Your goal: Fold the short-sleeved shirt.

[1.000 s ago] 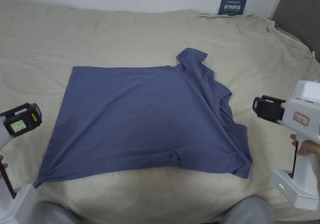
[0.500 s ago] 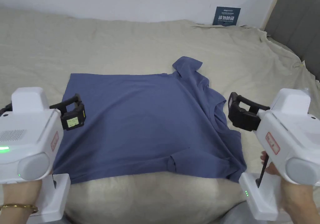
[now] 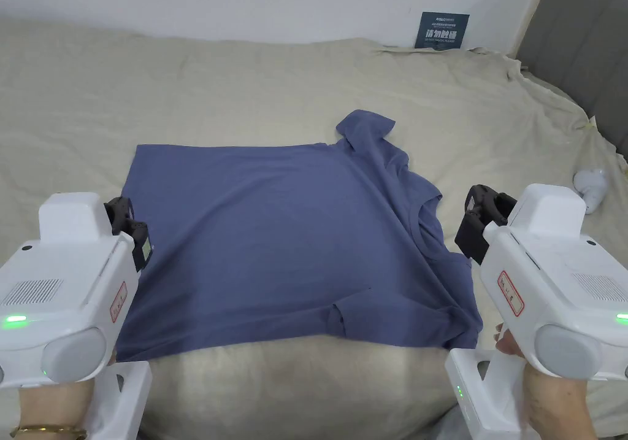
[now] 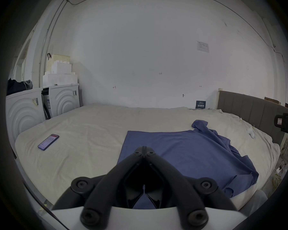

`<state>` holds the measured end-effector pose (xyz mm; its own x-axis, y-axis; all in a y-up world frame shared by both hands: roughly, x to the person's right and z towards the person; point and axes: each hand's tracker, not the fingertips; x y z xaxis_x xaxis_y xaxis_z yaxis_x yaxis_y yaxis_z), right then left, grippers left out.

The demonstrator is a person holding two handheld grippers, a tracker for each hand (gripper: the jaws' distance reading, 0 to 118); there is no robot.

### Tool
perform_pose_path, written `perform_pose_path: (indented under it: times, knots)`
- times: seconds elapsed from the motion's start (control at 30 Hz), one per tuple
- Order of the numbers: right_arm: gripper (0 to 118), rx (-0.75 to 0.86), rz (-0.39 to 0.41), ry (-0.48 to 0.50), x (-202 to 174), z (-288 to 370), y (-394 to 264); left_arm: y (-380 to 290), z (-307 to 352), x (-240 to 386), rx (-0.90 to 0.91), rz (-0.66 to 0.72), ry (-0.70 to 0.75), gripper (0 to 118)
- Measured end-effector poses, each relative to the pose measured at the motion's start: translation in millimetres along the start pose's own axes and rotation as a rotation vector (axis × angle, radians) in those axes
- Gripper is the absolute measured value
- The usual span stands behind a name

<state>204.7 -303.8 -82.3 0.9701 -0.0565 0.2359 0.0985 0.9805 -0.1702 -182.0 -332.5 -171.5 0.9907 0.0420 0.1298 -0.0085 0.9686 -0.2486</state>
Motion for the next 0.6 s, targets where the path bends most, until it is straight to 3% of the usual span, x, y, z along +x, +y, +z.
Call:
perform_pose_path:
  times: [0.33, 0.5, 0.53, 0.6]
  knots:
    - [0, -0.042, 0.014, -0.015, 0, -2, 0, 1, 0, 4, -0.004, -0.001, -0.007, 0]
    - [0, -0.149, 0.0, -0.032, 17, -17, 1, 2, 1, 5, 0.0, -0.006, -0.011, 0]
    - [3, -0.164, 0.0, -0.041, 21, -20, -1, 3, 1, 5, 0.002, -0.005, -0.011, 0]
    - [41, -0.278, 0.007, -0.059, 30, -30, -5, 3, 1, 6, 0.003, -0.008, -0.008, 0]
